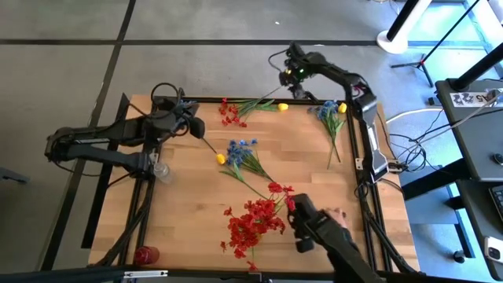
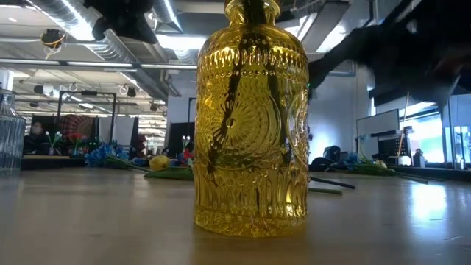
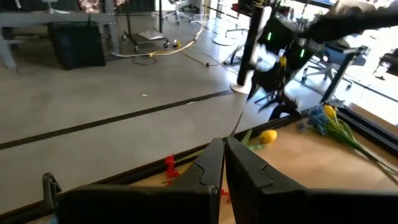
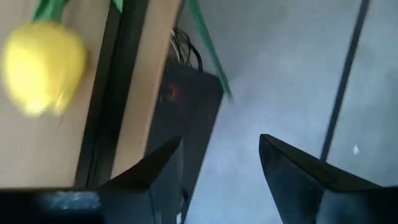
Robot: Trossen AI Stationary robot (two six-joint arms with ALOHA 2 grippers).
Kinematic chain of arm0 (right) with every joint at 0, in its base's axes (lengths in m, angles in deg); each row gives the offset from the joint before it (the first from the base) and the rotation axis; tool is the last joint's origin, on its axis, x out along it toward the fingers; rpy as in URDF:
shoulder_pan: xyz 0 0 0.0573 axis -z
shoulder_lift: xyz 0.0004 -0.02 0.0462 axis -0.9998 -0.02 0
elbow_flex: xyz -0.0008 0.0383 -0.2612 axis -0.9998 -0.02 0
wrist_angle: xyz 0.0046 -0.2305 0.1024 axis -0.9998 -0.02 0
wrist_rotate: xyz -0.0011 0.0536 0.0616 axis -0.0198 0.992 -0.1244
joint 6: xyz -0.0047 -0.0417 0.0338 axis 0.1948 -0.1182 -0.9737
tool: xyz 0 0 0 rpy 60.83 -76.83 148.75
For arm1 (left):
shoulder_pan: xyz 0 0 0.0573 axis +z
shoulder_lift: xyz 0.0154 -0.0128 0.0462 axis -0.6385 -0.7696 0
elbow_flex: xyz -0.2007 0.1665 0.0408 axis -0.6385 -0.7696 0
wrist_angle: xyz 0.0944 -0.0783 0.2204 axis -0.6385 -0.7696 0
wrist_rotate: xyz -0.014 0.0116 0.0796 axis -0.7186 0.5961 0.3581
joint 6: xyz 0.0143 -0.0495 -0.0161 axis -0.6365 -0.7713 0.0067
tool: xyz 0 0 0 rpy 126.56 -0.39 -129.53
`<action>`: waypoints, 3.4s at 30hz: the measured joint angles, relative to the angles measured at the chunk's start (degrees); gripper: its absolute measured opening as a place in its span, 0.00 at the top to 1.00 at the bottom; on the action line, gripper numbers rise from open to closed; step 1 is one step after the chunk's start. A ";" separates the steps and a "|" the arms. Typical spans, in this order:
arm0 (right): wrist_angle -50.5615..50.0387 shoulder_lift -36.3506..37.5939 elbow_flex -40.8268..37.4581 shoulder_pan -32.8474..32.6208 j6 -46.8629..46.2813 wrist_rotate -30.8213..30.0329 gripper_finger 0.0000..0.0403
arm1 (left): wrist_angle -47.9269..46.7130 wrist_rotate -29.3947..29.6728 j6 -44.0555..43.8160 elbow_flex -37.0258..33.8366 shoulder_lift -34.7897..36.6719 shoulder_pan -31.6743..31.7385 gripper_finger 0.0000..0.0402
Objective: Sort flowers into vase by color
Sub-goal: Put the red flowers into the yellow vase
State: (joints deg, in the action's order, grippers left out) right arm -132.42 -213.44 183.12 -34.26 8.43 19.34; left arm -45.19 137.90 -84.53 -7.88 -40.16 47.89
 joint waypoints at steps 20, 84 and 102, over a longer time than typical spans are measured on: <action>8.40 -4.23 -0.02 -6.42 -0.62 2.79 0.79 | -0.11 0.18 -3.94 -0.02 0.00 0.89 0.97; 7.62 37.99 -0.04 -61.35 -81.01 -8.85 0.88 | 62.67 -29.43 18.46 12.94 -25.81 -18.04 0.81; 11.34 37.06 -0.04 -61.44 -80.19 -12.63 0.25 | 44.21 -23.86 18.51 13.13 -25.08 -18.19 1.00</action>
State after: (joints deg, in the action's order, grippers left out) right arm -121.08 -176.38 183.08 -95.71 -71.75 6.71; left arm -0.97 114.03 -66.02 5.25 -65.24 29.70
